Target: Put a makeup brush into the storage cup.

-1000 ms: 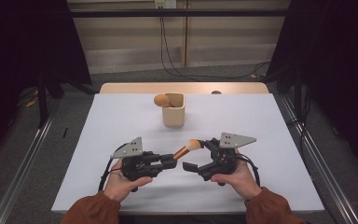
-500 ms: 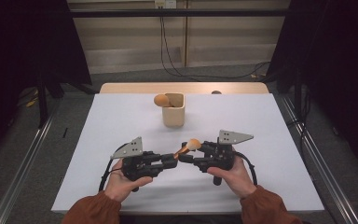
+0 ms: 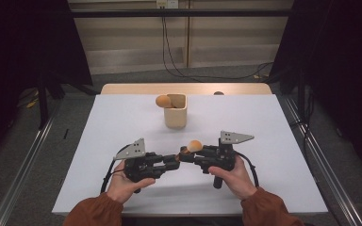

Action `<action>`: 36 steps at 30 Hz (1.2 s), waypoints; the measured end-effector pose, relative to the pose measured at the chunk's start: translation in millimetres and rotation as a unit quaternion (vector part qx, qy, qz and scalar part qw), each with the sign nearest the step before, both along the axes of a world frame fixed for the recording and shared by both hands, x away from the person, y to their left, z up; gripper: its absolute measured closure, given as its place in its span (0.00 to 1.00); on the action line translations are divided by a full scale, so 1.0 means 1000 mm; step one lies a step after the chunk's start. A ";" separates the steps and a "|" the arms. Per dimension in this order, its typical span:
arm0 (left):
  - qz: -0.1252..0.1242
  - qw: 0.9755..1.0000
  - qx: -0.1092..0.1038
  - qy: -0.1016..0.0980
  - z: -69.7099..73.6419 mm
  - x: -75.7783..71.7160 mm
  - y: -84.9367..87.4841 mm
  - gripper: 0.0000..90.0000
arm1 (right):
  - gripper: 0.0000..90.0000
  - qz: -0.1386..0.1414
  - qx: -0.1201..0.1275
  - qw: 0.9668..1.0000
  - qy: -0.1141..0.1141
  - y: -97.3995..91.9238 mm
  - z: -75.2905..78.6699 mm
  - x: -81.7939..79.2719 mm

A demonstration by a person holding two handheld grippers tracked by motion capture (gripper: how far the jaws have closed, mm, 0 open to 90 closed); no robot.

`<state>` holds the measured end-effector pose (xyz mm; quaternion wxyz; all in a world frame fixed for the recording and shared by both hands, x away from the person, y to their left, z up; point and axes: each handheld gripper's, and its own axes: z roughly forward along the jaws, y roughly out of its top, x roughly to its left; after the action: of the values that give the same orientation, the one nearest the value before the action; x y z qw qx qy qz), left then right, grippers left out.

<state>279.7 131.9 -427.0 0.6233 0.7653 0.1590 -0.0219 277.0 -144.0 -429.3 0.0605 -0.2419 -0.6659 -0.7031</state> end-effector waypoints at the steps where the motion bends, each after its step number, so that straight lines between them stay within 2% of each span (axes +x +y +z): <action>1: 0.000 1.000 0.001 0.000 0.000 0.001 0.000 0.79 | 0.80 0.001 0.000 1.000 0.000 0.000 0.000 0.000; 4: 0.006 1.000 0.003 0.007 -0.002 0.002 -0.002 0.78 | 0.80 -0.002 -0.002 1.000 -0.001 0.000 0.000 0.001; 7: 0.009 1.000 0.009 0.005 -0.003 0.003 -0.004 0.77 | 0.81 -0.004 -0.008 1.000 -0.002 -0.001 0.000 0.002; 12: 0.019 1.000 0.020 0.008 -0.003 0.003 -0.004 0.67 | 0.81 -0.007 -0.018 1.000 -0.006 -0.001 0.001 0.001; 14: 0.023 0.999 0.020 0.016 -0.004 0.004 -0.003 0.66 | 0.81 -0.010 -0.020 1.000 -0.009 -0.001 0.001 0.001; 25: 0.043 0.999 0.024 0.010 -0.003 0.002 0.002 0.54 | 0.81 -0.024 -0.041 0.999 -0.003 -0.008 0.007 0.002; 27: 0.045 0.999 0.016 0.017 -0.002 0.002 0.005 0.51 | 0.81 -0.026 -0.045 0.999 -0.005 -0.009 0.008 0.002; 29: 0.053 0.998 0.030 0.008 -0.001 0.001 0.006 0.45 | 0.81 -0.030 -0.048 0.998 -0.007 -0.010 0.009 0.002; 30: 0.057 0.998 0.031 0.008 -0.001 0.001 0.007 0.40 | 0.81 -0.034 -0.049 0.998 -0.007 -0.011 0.010 0.002; 36: 0.081 0.996 0.042 0.005 0.000 0.002 0.015 0.26 | 0.81 -0.042 -0.065 0.997 -0.009 -0.017 0.015 0.004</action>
<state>281.5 146.4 -426.7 0.5896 0.7753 0.2243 0.0311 280.8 -160.7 -414.5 0.0093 -0.2664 -0.6998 -0.6627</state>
